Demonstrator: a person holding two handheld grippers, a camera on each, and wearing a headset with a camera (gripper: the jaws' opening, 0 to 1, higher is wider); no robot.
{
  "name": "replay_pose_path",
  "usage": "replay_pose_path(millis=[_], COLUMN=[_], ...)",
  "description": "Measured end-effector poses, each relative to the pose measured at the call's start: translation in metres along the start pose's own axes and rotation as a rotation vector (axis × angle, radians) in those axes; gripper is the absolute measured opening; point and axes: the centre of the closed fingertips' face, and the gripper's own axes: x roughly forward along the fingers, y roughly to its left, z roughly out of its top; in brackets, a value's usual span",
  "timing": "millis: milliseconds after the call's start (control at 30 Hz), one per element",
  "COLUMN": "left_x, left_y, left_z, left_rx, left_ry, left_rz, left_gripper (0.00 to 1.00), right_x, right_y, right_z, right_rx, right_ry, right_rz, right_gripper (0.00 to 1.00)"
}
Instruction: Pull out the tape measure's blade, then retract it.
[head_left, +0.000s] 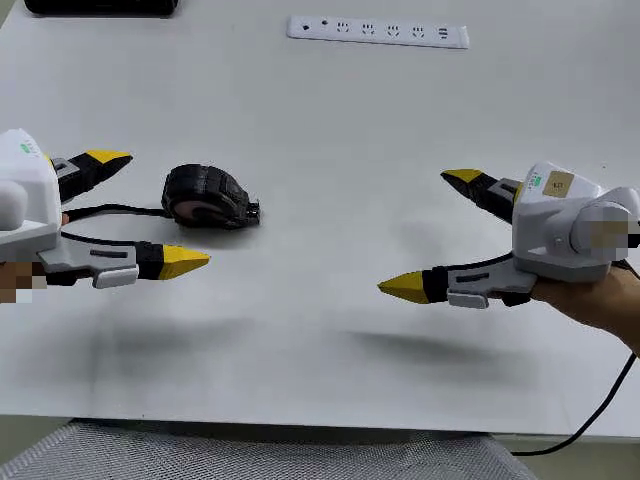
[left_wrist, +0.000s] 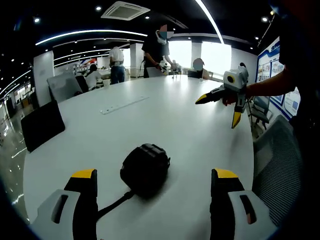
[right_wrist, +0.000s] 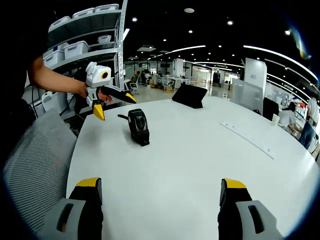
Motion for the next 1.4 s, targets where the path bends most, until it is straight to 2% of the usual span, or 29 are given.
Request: replay_pose_path(millis=[233,600,867,1033,1400], left_x=[0.003,0.013,0.021,0.024,0.032], left_y=[0.005,0.006,0.004,0.006,0.010], left_z=[-0.001,-0.004,-0.007,-0.008,-0.008], left_rx=[0.020,0.079,0.128,0.155,0.232], left_ry=[0.018,0.062,0.108,0.129,0.181], left_rz=[-0.019,-0.075,-0.130,-0.149,-0.197], left_gripper=[0.87,0.72,0.62,0.58,0.51], right_x=[0.012,0.033,0.045,0.054,0.080], right_y=[0.001,0.004,0.013,0.017,0.022], right_z=[0.004,0.016,0.032,0.040,0.047], right_rx=[-0.026,-0.070,-0.125,-0.131,-0.206], right_ry=[0.010,0.007,0.000,0.004,0.026], right_rz=[0.041,0.111,0.172,0.212,0.286], right_gripper=[0.95,0.89,0.81,0.74,0.64])
